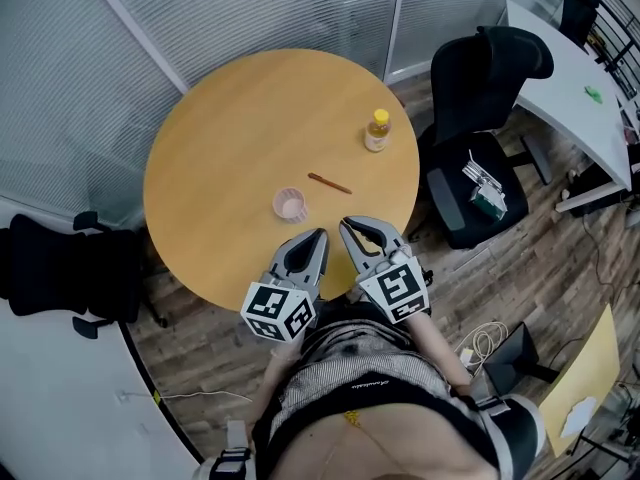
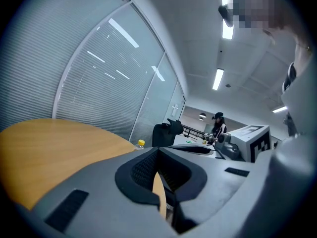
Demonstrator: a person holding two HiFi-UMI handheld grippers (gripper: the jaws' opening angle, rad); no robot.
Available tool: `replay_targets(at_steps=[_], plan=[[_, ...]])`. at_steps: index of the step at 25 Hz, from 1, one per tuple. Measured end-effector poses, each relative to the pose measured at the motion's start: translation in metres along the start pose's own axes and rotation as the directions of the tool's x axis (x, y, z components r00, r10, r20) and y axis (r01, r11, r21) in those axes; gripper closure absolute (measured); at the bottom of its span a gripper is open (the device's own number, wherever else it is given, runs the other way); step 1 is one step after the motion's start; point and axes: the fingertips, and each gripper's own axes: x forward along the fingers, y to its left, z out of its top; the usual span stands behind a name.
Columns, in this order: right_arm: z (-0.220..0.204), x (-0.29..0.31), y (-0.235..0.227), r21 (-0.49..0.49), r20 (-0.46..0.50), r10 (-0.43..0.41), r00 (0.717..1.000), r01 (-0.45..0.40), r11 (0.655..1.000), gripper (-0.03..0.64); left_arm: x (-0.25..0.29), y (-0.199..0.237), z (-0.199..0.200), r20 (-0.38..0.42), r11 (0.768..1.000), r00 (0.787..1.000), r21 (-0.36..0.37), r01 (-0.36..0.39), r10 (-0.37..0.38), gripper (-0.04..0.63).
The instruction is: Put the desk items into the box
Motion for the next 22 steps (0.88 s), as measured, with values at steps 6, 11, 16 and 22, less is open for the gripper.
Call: replay_targets(at_steps=[6,11,16,22], plan=[[0.000,0.032,0.006,-0.015,-0.020,0.018,1.000,-0.018,1.000,0.588,-0.002,0.032,0.005,0.000,1.000,1.000,-0.013,-0.011,0.011,0.577],[-0.006,0.054,0.008,-0.038,-0.040,0.033,0.999,-0.035,0.999,0.588,-0.005,0.056,0.005,0.011,0.999,1.000,-0.021,-0.029,0.029,0.577],[-0.008,0.068,0.008,-0.050,-0.054,0.035,0.998,-0.037,0.998,0.588,-0.011,0.076,0.004,0.008,0.997,0.998,-0.033,-0.063,0.063,0.577],[-0.013,0.074,-0.005,-0.053,-0.074,0.085,0.994,-0.089,0.995,0.588,-0.003,0.079,0.001,0.005,0.992,0.993,-0.051,-0.116,0.117,0.577]])
